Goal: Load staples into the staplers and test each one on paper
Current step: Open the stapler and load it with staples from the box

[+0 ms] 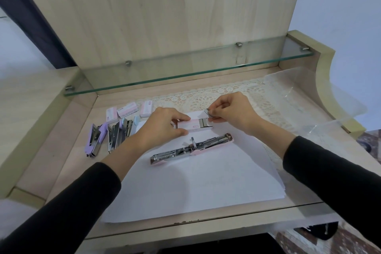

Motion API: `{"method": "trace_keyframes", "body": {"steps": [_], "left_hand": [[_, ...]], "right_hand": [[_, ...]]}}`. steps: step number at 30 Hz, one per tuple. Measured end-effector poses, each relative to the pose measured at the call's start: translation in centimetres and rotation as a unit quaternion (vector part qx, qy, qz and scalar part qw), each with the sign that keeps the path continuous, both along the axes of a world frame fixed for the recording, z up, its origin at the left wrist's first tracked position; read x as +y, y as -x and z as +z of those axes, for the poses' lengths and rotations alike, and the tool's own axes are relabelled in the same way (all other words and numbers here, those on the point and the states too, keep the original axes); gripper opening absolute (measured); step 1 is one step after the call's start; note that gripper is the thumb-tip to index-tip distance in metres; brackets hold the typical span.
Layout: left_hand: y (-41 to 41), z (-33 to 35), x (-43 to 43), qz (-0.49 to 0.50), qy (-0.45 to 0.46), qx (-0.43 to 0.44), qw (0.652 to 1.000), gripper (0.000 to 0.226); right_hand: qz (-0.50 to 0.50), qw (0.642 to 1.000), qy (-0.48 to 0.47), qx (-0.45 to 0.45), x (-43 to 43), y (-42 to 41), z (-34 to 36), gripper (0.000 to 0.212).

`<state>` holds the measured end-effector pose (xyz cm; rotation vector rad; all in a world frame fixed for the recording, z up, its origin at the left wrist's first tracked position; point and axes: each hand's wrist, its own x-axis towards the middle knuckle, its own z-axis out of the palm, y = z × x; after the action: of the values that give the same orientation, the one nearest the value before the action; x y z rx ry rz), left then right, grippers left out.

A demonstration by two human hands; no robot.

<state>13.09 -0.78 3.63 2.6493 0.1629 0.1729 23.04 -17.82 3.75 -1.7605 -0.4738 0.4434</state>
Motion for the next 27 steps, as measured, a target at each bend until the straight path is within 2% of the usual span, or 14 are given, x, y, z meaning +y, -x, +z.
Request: {"method": "trace_keyframes", "body": {"steps": [22,27], "left_hand": [[-0.3,-1.5,-1.1,-0.014,0.006,-0.044,0.999,0.035],[-0.2,-1.5,-0.2,0.009,-0.057,-0.055,0.997,0.039]], "right_hand": [[-0.01,0.992,-0.082,0.096,0.2,1.0,-0.2,0.014],[-0.021,0.987,-0.107,0.115,0.3,0.9,-0.2,0.012]]}}
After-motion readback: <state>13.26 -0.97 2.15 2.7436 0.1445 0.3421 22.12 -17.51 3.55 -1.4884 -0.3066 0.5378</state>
